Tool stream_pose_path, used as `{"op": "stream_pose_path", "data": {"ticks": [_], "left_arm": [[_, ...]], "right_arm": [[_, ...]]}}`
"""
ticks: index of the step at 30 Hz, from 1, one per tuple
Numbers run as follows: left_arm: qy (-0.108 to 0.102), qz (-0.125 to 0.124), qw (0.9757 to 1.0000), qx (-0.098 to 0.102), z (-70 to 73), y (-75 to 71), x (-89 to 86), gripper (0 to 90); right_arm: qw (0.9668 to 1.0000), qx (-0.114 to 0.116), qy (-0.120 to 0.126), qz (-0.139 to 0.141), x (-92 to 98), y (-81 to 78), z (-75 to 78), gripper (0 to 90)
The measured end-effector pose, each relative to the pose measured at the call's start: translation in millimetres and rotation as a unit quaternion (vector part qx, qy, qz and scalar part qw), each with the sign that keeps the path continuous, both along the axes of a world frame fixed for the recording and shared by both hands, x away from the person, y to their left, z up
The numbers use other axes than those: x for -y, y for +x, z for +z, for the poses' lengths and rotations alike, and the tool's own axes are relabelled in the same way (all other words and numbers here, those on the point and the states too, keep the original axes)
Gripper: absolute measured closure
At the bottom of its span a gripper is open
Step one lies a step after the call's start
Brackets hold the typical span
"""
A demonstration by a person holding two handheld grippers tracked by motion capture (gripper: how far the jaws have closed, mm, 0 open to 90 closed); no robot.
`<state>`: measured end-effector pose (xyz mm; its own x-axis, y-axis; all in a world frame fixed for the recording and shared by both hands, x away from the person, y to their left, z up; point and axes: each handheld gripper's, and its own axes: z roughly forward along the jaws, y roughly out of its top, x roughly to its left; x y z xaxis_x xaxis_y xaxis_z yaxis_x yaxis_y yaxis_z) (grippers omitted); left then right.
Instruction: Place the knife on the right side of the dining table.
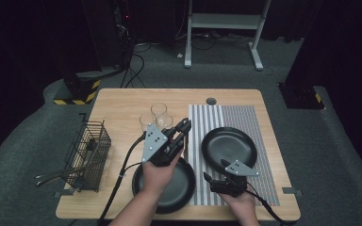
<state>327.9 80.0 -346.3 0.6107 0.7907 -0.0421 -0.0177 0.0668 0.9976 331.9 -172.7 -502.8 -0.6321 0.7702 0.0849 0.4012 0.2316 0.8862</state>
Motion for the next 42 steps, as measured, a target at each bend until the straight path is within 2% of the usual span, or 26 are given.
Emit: {"op": "stream_pose_path", "data": {"ticks": [4,23,33,42], "left_arm": [[-0.003,-0.004,1.0000,-0.003,-2.7,2.7,5.6,82.8],[0.008,-0.025,0.9994,-0.022,-24.1,15.5,29.6,82.9],[0.013,-0.031,0.9988,-0.037,-38.8,16.6,34.0,82.9],[0.015,-0.034,0.9984,-0.042,-47.8,15.2,36.1,82.9]], "right_arm": [[1.0000,0.000,0.002,0.001,0.0,-0.4,0.3,12.4],[1.0000,0.000,0.004,0.002,0.1,-0.5,0.2,12.5],[1.0000,0.000,0.008,0.003,0.1,-0.8,0.4,13.1],[0.9999,-0.001,0.012,0.004,-0.9,-1.1,1.7,13.6]]}}
